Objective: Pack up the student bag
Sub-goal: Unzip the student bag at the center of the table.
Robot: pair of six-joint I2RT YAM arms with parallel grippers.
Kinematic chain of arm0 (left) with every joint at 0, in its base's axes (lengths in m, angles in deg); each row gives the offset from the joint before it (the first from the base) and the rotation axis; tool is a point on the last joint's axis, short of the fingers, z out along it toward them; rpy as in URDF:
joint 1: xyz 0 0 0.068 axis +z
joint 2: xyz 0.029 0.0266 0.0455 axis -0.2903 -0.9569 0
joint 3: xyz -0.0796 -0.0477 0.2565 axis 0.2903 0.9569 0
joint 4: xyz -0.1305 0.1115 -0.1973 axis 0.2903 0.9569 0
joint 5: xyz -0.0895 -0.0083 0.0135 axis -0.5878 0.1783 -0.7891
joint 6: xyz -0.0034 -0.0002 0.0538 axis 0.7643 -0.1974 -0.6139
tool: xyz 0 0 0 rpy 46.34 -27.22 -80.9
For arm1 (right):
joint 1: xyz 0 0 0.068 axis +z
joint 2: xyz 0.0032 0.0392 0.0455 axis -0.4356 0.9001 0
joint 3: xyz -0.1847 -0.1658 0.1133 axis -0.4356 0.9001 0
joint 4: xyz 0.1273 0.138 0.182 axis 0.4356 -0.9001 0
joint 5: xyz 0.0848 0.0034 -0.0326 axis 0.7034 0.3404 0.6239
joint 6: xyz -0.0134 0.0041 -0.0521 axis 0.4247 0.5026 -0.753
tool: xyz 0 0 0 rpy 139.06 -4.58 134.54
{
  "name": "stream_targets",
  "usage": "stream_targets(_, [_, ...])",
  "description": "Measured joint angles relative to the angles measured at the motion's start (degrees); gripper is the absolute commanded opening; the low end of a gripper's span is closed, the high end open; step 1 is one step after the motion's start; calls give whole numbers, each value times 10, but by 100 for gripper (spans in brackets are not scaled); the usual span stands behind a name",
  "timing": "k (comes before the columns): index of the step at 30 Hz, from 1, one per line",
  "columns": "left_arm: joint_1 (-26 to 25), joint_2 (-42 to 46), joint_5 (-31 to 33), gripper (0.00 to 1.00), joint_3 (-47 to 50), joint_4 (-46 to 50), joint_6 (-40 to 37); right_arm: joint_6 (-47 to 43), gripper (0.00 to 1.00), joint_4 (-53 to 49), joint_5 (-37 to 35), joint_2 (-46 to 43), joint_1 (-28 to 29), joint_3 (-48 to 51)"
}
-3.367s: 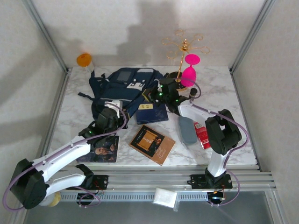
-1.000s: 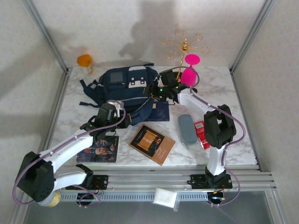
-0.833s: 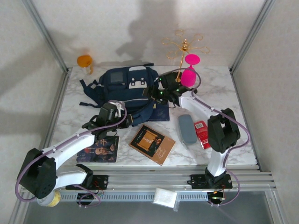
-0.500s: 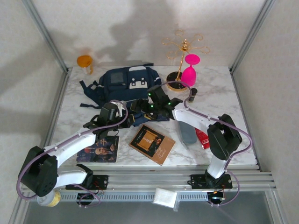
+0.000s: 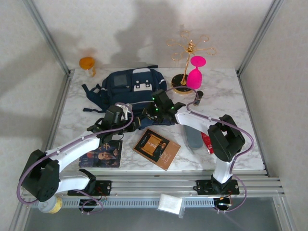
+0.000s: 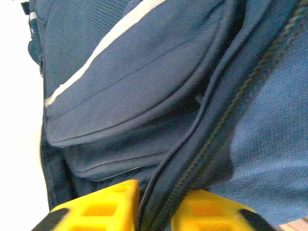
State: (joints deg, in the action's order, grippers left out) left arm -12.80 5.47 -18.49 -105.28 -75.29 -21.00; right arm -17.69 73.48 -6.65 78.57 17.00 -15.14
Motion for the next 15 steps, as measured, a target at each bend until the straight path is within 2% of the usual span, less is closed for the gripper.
stream_targets(1, [0, 1, 0, 0, 0, 1, 1, -8, 0, 3, -2, 0, 0, 2])
stream_targets(6, [-5, 28, 2, 0, 6, 19, 5, -39, 0, 5, 1, -19, -5, 17])
stream_targets(15, [3, 113, 22, 0, 21, 63, -7, -151, 0, -46, 82, -42, -84, -5])
